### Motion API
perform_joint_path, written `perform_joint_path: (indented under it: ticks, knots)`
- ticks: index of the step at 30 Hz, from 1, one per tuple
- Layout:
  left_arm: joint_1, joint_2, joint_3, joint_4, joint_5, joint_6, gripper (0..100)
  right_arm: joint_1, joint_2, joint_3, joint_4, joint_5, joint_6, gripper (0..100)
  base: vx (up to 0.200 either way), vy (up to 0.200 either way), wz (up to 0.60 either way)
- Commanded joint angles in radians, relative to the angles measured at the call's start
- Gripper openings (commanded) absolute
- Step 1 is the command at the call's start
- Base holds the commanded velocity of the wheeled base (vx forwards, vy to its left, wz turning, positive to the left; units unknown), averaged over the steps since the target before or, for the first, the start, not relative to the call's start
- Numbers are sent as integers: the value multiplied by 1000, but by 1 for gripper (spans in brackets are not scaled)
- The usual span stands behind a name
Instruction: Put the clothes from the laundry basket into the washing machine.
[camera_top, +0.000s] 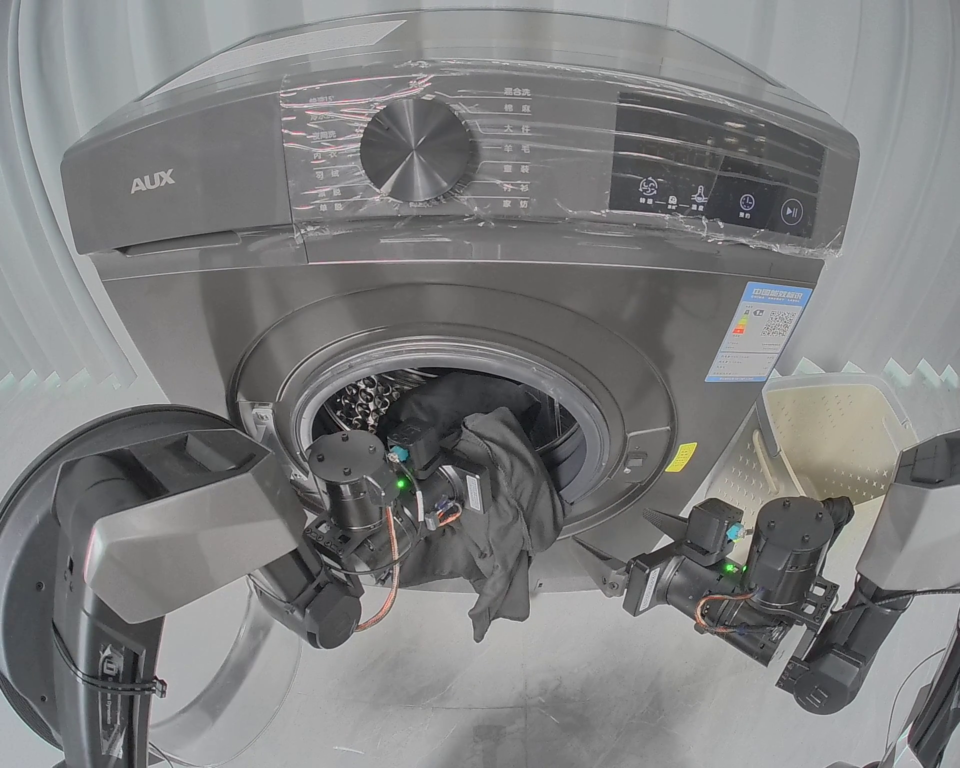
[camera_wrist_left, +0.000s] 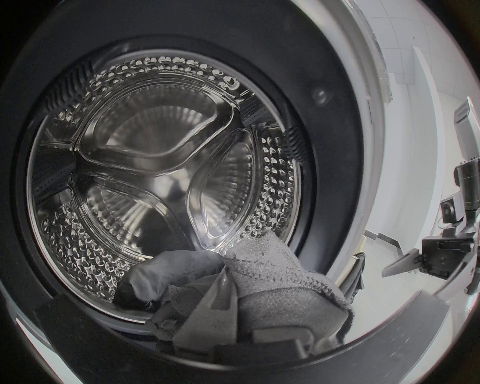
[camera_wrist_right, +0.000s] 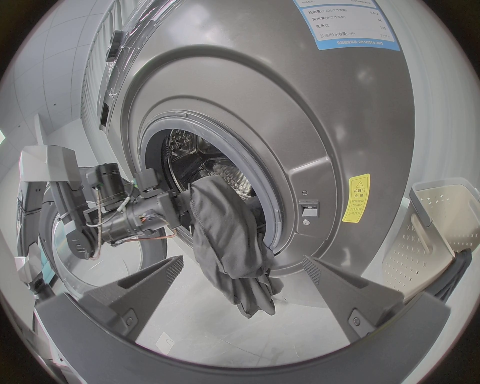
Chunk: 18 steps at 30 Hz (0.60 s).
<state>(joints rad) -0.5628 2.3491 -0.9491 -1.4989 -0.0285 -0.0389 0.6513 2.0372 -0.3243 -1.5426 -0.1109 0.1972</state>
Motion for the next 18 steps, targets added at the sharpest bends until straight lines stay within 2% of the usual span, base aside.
perform_joint_path:
  ticks: [1, 5, 11, 18]
  knots:
    - [21, 108, -129, 22, 4, -1, 0, 1, 6, 1, -1, 0, 1, 100, 0, 0, 0]
    - [49, 157, -247, 57, 2, 1, 0, -1, 9, 1, -1, 0, 1, 100, 0, 0, 0]
    - [80, 153, -321, 190, -5, -1, 0, 1, 12, -1, -1, 0, 1, 100, 0, 0, 0]
    - [101, 160, -476, 355, 33, -6, 0, 1, 21, 1, -2, 0, 1, 100, 0, 0, 0]
